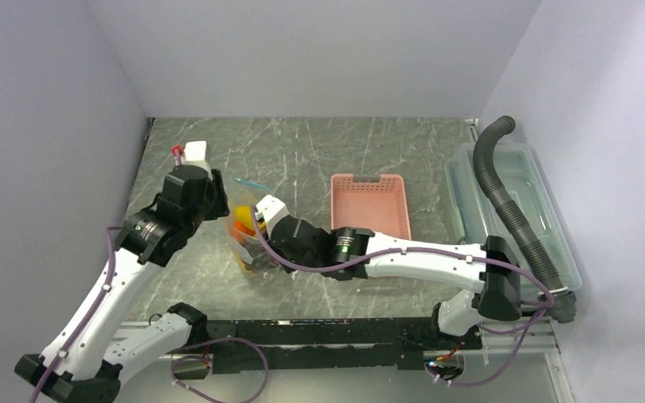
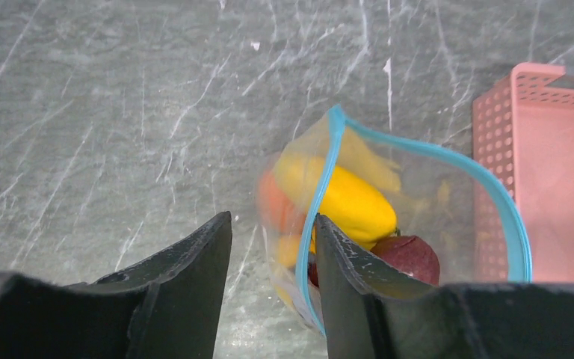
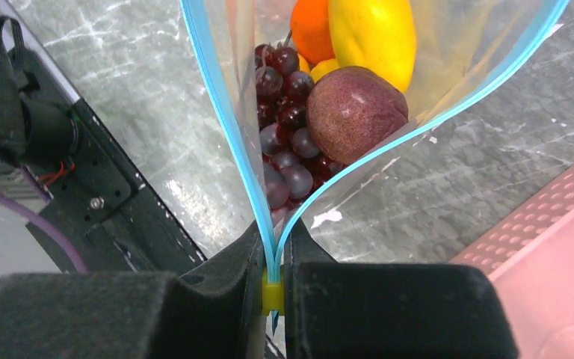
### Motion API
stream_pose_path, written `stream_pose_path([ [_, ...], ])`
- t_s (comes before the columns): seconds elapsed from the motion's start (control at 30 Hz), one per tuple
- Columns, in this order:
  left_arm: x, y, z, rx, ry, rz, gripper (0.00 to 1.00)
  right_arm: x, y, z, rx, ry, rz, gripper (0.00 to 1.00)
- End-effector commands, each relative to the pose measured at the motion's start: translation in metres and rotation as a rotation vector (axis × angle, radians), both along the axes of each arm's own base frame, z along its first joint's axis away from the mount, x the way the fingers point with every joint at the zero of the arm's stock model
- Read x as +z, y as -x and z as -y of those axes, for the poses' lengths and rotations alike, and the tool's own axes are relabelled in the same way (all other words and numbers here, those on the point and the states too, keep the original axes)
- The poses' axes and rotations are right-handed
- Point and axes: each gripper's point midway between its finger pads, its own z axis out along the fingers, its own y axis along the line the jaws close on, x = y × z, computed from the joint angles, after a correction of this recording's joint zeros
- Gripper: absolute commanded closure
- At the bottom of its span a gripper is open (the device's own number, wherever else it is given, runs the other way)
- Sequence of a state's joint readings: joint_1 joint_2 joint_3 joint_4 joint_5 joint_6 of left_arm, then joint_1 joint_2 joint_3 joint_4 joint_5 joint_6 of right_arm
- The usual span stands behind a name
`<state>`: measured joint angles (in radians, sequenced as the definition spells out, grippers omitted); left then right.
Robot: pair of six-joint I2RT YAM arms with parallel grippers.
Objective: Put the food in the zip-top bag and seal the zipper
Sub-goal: Zip the zipper food storage bag at the center of the board.
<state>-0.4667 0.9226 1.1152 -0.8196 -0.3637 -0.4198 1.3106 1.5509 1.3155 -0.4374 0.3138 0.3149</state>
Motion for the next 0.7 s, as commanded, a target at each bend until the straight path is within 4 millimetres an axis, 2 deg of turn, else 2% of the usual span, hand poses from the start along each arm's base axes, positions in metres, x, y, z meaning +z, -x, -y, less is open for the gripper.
stream_pose_path([
  [0.0,0.020,-0.001,0.000,-0.025,0.028,0.105,0.49,0.033,0.011,0.010,0.106,-0.035,0.054,1.00],
  [0.1,0.030,0.004,0.003,-0.076,0.039,0.161,0.42,0.045,0.015,0.015,0.161,-0.031,0.077,1.00],
  [0.23,0.045,0.012,0.014,-0.181,0.064,0.247,0.29,0.058,0.021,0.025,0.228,0.008,0.094,1.00],
  [0.33,0.057,0.020,0.024,-0.272,0.079,0.296,0.23,0.068,0.035,0.030,0.310,0.004,0.082,1.00],
  [0.67,0.089,0.067,0.077,-0.703,0.170,0.425,0.15,0.102,0.072,0.053,0.491,-0.044,0.037,1.00],
])
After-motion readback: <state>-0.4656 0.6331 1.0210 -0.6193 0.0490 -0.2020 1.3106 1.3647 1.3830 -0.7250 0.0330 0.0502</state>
